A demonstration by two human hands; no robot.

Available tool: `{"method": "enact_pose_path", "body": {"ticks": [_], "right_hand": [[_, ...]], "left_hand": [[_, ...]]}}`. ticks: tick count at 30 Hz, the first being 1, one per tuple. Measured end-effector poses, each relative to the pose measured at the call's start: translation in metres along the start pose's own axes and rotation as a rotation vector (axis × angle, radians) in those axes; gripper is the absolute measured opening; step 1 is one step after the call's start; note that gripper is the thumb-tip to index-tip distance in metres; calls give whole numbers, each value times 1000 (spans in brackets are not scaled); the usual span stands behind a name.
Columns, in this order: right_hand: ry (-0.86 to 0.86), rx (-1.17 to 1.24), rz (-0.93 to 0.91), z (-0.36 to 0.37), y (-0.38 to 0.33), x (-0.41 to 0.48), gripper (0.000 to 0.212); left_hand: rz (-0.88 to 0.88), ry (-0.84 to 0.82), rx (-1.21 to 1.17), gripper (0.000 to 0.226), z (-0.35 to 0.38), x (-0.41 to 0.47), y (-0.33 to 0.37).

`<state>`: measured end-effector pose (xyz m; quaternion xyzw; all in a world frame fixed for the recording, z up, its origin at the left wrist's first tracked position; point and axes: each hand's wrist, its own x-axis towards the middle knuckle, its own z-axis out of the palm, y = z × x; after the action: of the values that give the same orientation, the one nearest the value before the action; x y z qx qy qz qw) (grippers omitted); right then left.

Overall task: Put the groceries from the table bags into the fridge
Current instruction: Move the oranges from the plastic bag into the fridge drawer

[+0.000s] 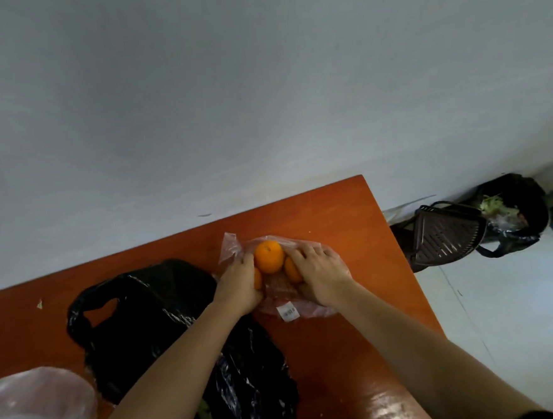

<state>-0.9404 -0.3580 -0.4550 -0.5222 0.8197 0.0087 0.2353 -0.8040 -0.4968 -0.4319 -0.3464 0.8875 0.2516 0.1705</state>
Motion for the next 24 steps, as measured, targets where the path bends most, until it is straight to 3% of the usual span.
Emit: {"method": "enact_pose_path", "body": {"ticks": [6,12,18,24], "right_hand": [[106,142,-20,-32,-2,-19,81],[370,233,-14,-94,-17,-56,75],[707,262,84,-157,-34,-129,70],[948,98,330,-186,-27,-249,65]], "left_hand": [[36,103,-85,44,-40,-23,5],[189,351,-117,58,-102,-61,23],[430,680,-123,51,-161,-117,53],[751,743,-187,47,-182,-168,129]]}}
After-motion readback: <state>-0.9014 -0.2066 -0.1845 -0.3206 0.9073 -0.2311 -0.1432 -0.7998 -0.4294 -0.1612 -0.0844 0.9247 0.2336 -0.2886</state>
